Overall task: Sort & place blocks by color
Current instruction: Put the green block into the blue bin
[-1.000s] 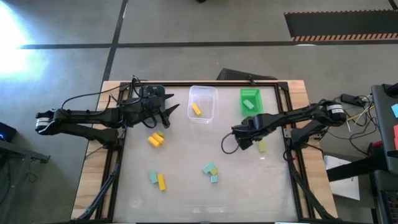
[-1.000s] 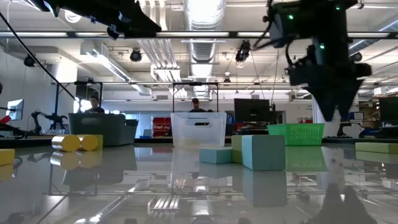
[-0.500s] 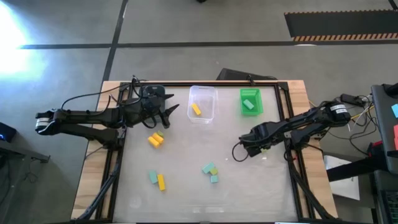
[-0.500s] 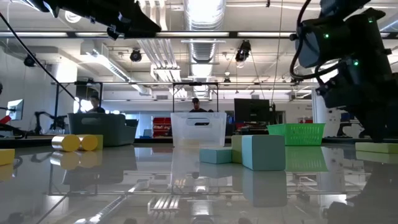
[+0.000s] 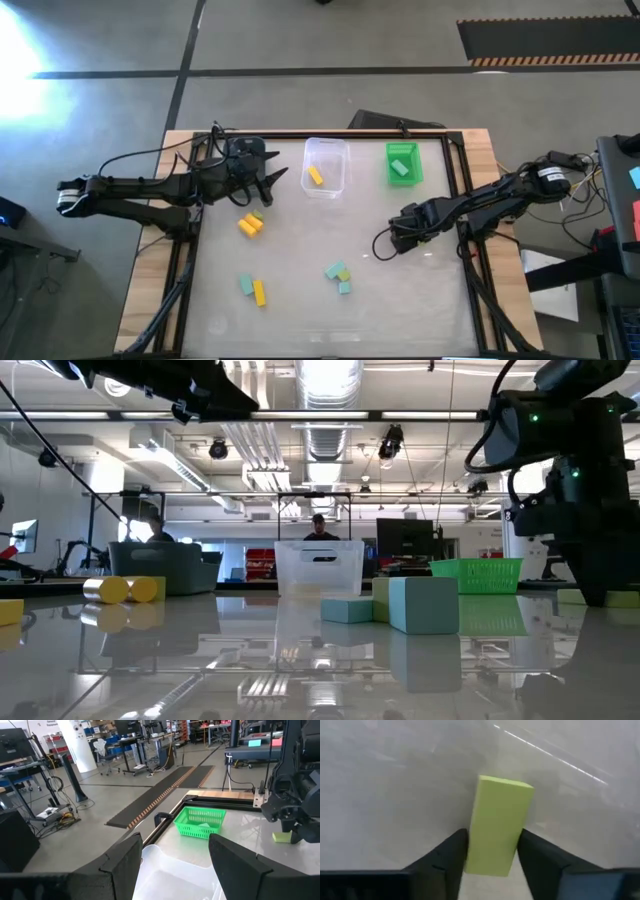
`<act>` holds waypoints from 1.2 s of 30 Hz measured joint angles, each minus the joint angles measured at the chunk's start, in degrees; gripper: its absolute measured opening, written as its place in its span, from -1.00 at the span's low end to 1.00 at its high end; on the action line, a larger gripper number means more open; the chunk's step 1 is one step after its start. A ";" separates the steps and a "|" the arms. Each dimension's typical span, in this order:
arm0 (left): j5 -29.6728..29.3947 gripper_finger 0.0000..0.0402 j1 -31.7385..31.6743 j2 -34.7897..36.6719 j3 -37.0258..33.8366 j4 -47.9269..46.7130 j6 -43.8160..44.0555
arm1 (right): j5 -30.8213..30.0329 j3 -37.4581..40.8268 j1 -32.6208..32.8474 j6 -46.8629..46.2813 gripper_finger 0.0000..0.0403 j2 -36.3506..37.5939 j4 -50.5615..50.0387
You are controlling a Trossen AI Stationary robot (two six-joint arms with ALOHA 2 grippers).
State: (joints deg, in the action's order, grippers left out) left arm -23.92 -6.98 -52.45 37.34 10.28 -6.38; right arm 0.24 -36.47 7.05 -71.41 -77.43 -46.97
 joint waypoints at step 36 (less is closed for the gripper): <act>10.67 0.07 12.56 -2.00 -1.14 9.14 9.07 | -15.21 -3.54 0.81 68.09 -0.43 -1.22 78.12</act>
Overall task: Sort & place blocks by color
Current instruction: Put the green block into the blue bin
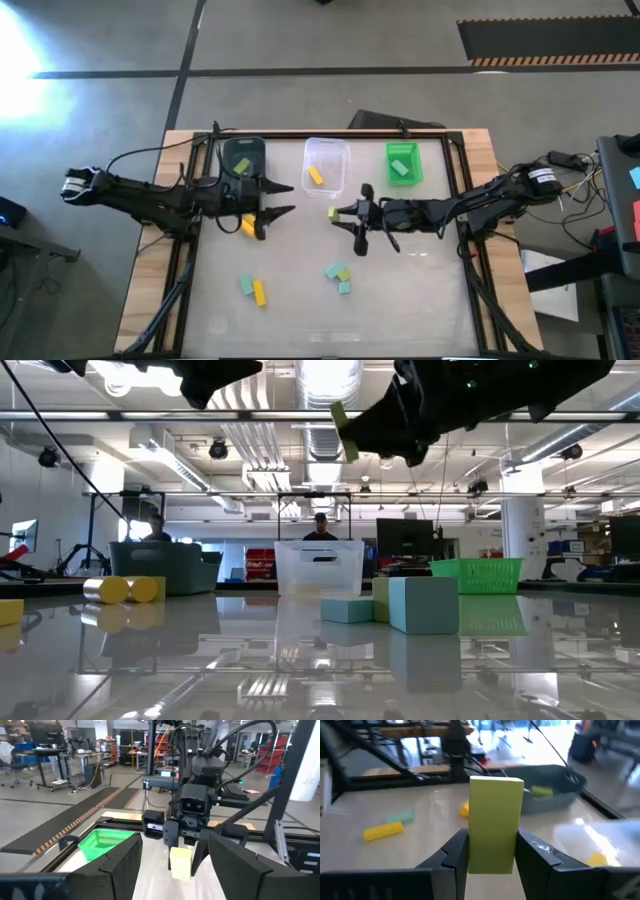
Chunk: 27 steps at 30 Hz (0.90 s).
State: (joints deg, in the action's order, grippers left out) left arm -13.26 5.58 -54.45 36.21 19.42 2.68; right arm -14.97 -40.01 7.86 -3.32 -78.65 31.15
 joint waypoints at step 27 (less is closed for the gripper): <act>5.22 0.07 1.67 -25.74 0.20 28.22 -4.58 | 4.93 0.00 0.00 6.01 -0.43 -9.86 22.78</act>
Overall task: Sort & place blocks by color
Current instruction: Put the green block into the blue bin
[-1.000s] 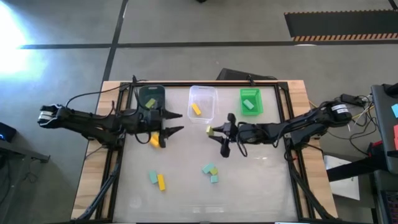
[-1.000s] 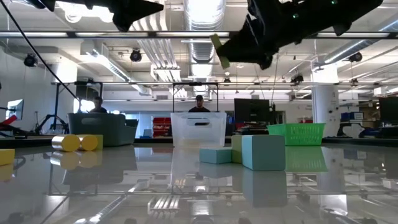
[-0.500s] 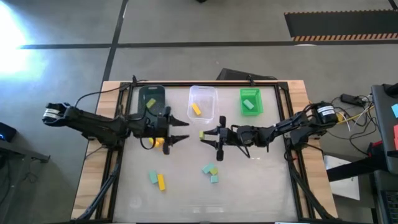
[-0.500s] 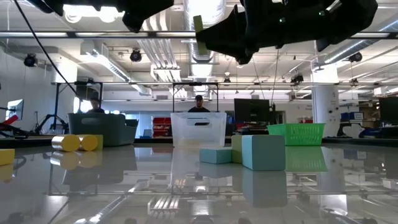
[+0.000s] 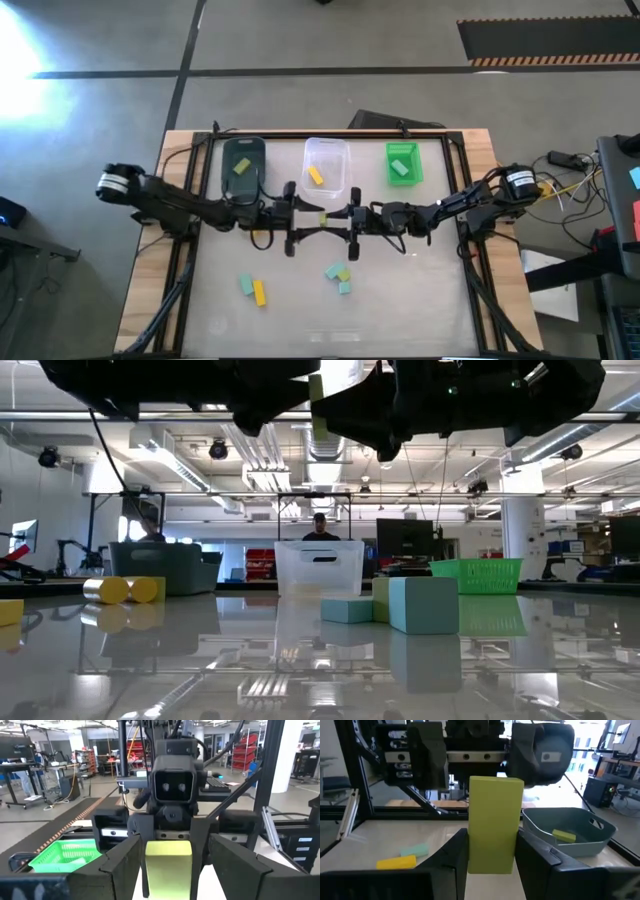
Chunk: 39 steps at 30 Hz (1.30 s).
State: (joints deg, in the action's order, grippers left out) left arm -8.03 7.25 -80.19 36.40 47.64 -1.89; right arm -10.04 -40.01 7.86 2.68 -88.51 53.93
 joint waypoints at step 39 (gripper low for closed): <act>-19.92 -0.42 -11.29 10.34 5.15 -45.25 10.78 | -10.59 -0.02 -0.02 -1.94 0.38 17.06 -26.87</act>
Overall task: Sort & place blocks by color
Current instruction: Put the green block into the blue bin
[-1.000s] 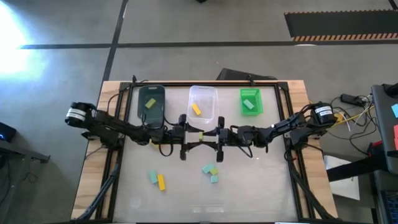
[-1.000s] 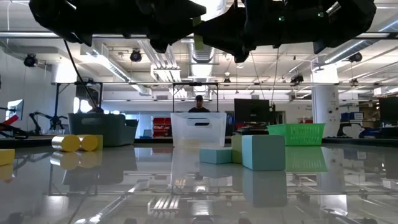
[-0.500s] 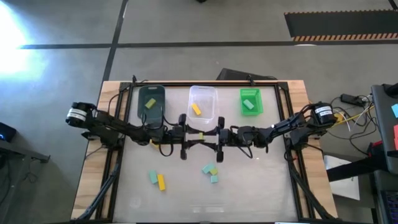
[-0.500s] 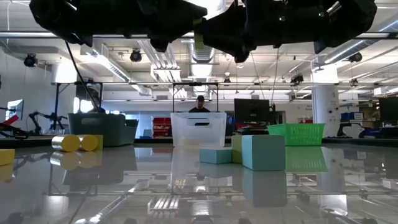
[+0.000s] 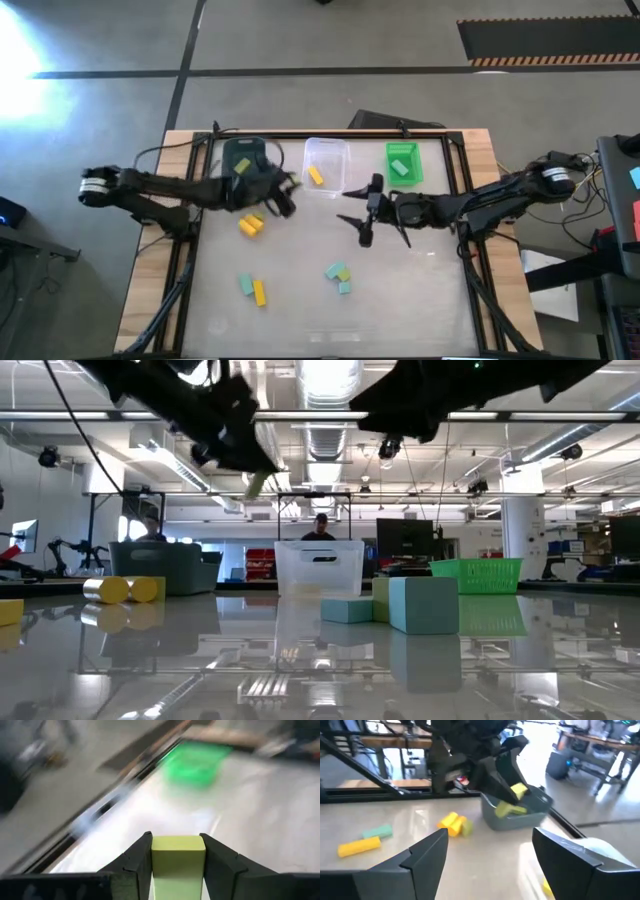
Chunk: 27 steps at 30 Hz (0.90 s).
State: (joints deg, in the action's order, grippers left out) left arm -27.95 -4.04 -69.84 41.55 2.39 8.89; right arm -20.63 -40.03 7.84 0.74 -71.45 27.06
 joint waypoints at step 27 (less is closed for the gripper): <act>18.29 -0.42 -42.09 -13.22 13.67 -48.27 -9.32 | -3.44 -0.04 0.02 3.04 0.19 7.64 -10.85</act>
State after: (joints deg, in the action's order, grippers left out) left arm -9.66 -46.13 -83.06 55.22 -45.88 -0.43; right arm -24.08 -40.07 7.86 3.78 -63.81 16.21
